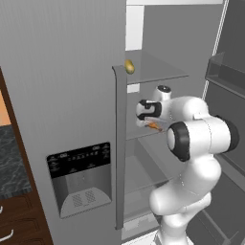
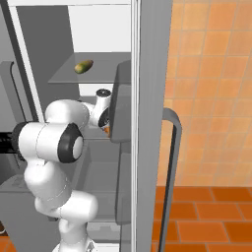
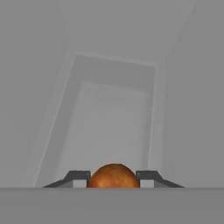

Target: Place one cucumber and one chicken drumstick in each tupperware on the nearby counter, to pack two identical lunches.

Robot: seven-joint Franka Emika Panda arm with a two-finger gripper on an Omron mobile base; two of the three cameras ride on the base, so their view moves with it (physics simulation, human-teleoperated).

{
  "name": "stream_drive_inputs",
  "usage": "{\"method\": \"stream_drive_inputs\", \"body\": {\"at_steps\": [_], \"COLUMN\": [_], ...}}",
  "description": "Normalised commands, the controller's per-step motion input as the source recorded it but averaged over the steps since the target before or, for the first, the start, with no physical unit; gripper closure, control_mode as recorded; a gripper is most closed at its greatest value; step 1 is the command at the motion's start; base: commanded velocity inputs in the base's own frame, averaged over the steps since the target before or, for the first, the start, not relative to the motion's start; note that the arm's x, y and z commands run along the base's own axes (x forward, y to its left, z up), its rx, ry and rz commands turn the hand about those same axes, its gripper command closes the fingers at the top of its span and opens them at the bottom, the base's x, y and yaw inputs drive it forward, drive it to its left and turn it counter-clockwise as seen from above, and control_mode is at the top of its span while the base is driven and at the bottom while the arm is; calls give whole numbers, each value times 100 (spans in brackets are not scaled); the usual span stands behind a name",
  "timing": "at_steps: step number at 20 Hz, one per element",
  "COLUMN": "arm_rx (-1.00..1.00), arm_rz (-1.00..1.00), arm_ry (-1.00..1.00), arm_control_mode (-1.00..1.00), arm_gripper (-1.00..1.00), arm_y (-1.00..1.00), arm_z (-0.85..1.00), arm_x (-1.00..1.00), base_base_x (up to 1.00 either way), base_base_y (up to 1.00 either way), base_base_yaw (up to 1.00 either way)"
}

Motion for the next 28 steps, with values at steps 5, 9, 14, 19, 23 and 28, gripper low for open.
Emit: {"method": "stream_drive_inputs", "body": {"at_steps": [5,9,14,19,23,28], "arm_rx": [-2,-10,-1,0,0,0], "arm_rz": [-8,-10,-16,-8,-1,0], "arm_ry": [0,0,0,0,-11,-13], "arm_control_mode": [-100,-100,-100,-100,-100,-100], "arm_gripper": [100,100,100,100,100,100], "arm_y": [4,27,11,0,1,2], "arm_z": [35,74,65,45,30,30], "arm_x": [-100,-85,-85,-98,-100,-100], "base_base_x": [0,0,0,0,0,0], "base_base_y": [0,0,0,0,0,0], "base_base_yaw": [0,0,0,0,0,0]}}
